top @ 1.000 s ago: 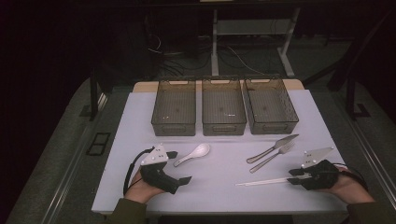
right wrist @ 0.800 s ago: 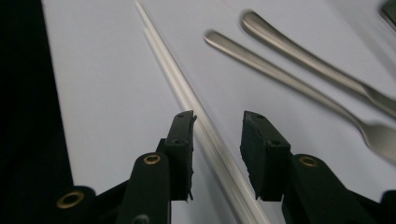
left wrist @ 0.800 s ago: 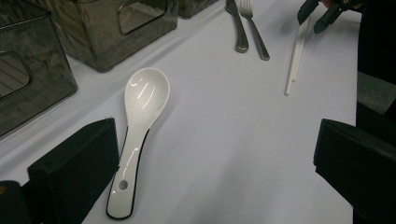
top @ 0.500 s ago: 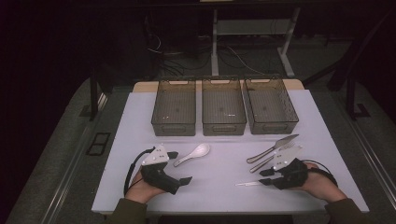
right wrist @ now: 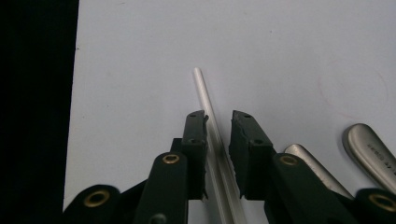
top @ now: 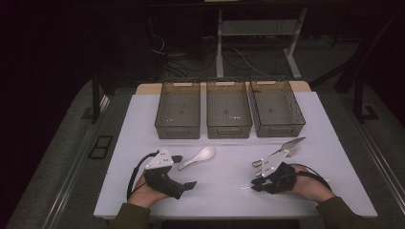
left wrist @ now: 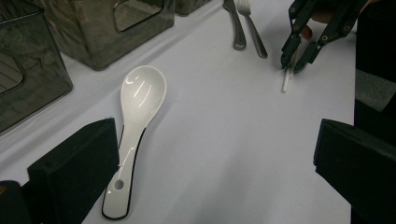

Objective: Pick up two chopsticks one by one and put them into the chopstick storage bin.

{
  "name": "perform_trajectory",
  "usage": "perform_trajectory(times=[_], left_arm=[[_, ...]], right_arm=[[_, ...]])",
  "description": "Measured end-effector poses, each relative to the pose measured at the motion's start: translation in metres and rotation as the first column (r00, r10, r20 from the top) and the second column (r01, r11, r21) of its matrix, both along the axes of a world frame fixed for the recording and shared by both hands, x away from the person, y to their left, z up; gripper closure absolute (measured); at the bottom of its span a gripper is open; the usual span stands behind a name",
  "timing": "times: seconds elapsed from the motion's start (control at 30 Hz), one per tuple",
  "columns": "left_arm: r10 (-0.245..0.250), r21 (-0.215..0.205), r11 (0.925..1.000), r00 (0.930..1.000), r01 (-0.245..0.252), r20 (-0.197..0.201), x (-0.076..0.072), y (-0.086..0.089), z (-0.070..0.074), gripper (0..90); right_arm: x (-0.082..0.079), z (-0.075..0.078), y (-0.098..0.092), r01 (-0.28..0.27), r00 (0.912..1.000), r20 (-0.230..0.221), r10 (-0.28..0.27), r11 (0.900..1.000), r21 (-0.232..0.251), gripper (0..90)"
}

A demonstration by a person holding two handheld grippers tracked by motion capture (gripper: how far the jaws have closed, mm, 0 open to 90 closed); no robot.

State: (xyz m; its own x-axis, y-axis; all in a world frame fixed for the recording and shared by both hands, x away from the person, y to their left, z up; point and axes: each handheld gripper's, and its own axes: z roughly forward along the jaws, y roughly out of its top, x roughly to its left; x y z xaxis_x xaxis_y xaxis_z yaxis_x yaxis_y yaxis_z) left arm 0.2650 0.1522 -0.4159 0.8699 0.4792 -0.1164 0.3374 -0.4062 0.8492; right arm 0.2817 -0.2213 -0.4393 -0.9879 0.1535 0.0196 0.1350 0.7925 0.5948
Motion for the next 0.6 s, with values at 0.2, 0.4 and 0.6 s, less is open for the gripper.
perform_trajectory(times=[0.2, 0.4, 0.6], left_arm=[[-0.002, 0.002, 1.0000, 1.0000, 0.002, -0.002, 0.000, 0.000, 0.000, 0.0], [-0.002, 0.002, 1.0000, 1.0000, 0.002, -0.001, 0.000, -0.001, 0.000, 0.0], [-0.004, 0.007, 1.0000, 1.0000, 0.004, -0.003, 0.000, 0.000, 0.000, 0.0]], right_arm=[[0.000, 0.000, 0.001, 0.000, 1.0000, 0.009, 0.000, 1.000, 0.000, 79.3], [0.004, -0.001, 0.003, 0.027, 0.9996, 0.007, -0.027, 1.000, 0.011, 79.9], [0.013, 0.000, 0.010, 0.077, 0.9970, 0.007, -0.077, 0.997, 0.010, 80.4]])
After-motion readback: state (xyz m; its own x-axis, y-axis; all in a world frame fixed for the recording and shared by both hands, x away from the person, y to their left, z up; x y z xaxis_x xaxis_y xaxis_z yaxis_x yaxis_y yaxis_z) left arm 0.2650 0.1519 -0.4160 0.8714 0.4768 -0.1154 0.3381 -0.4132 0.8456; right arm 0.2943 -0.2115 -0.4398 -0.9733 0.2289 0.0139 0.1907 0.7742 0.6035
